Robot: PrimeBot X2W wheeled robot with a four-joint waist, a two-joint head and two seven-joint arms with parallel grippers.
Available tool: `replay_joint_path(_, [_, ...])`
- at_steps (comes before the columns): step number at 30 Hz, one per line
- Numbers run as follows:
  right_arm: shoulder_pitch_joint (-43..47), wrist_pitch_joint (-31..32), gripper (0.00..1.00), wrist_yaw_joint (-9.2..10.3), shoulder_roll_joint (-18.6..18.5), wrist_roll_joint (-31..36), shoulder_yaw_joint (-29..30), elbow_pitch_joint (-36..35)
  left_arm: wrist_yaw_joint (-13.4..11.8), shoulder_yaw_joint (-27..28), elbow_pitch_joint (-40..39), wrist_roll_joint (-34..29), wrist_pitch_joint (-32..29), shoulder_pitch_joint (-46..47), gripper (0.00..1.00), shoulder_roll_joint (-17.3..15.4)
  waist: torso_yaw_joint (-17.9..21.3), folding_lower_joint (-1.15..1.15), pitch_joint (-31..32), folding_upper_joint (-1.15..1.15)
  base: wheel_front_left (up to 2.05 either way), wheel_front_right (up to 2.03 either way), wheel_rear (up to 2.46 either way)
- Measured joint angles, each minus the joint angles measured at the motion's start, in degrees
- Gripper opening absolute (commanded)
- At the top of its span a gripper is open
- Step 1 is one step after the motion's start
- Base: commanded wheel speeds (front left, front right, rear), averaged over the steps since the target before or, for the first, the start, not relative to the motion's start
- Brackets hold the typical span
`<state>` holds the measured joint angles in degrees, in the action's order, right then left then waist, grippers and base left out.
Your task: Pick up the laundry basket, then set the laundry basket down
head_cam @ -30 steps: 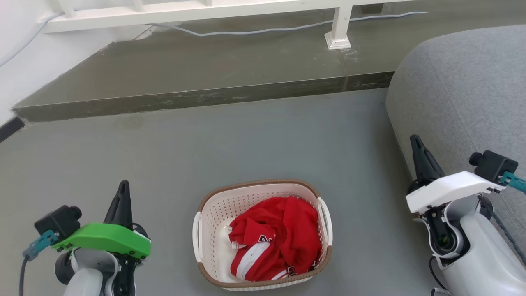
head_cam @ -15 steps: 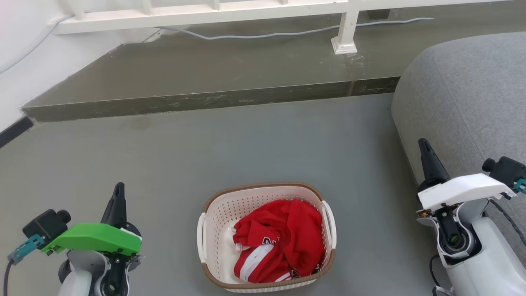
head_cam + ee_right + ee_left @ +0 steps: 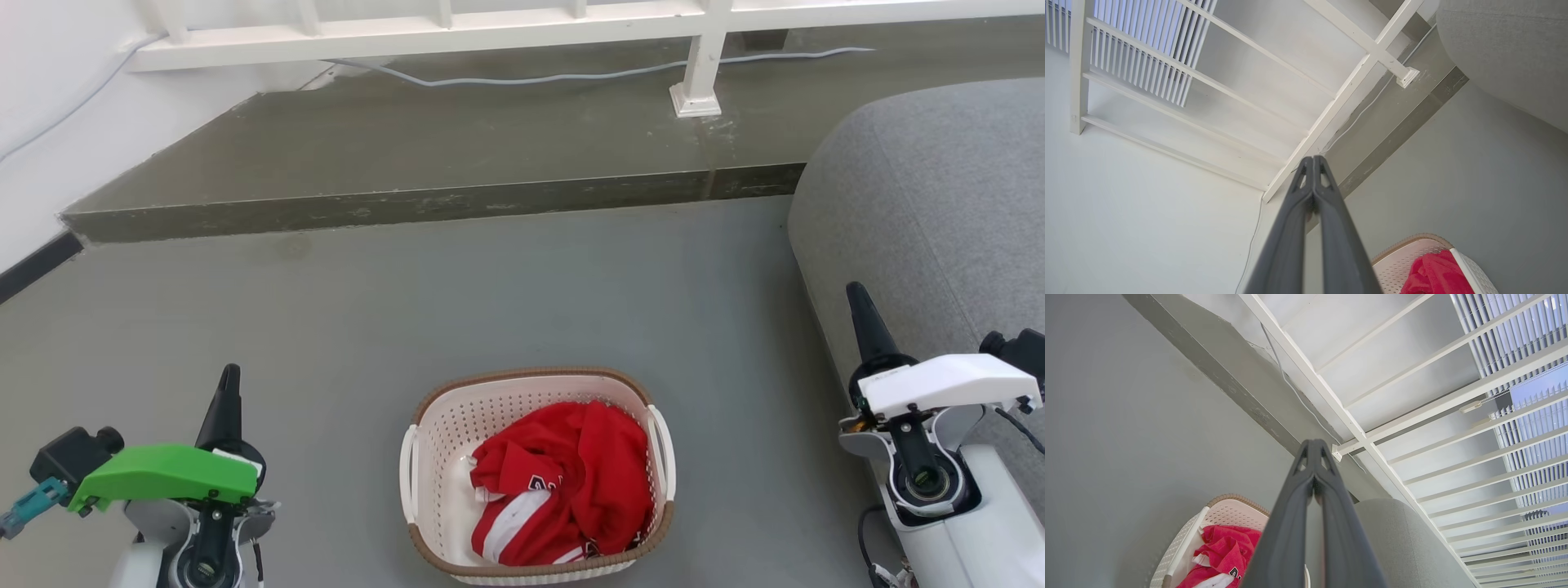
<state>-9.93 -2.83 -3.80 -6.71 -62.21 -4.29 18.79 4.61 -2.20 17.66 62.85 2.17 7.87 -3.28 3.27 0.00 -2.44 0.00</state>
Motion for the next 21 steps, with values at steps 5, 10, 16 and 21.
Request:
replay_joint_path(5, [0.5, 1.1, 0.0, -0.4, 0.6, -3.2, 1.3, -0.3, 0.4, 0.6, -0.1, 3.0, -1.1, -0.1, 0.0, 0.2, -0.4, 0.0, 0.3, 0.0, 0.0, 0.0, 0.0])
replay_joint_path(10, [1.2, 2.1, 0.0, -0.78, 1.2, -6.5, 2.6, -0.5, 0.5, 1.5, -0.3, 6.1, -2.1, -0.5, 0.0, 0.2, -0.7, 0.0, 0.5, 0.0, 0.0, 0.0, 0.0])
replay_joint_path(16, [1.4, 3.2, 0.0, -1.02, 1.4, -10.4, 4.3, -0.8, 0.8, 2.4, -0.4, 10.0, -3.2, -1.1, 0.0, 0.4, -1.2, 0.0, 0.8, 0.0, 0.0, 0.0, 0.0])
replay_joint_path(21, [2.3, 4.3, 0.0, -1.25, 2.0, -13.7, 5.7, -1.1, 1.0, 3.2, -0.7, 13.1, -4.2, -1.1, 0.0, 0.5, -1.5, 0.0, 1.1, 0.0, 0.0, 0.0, 0.0])
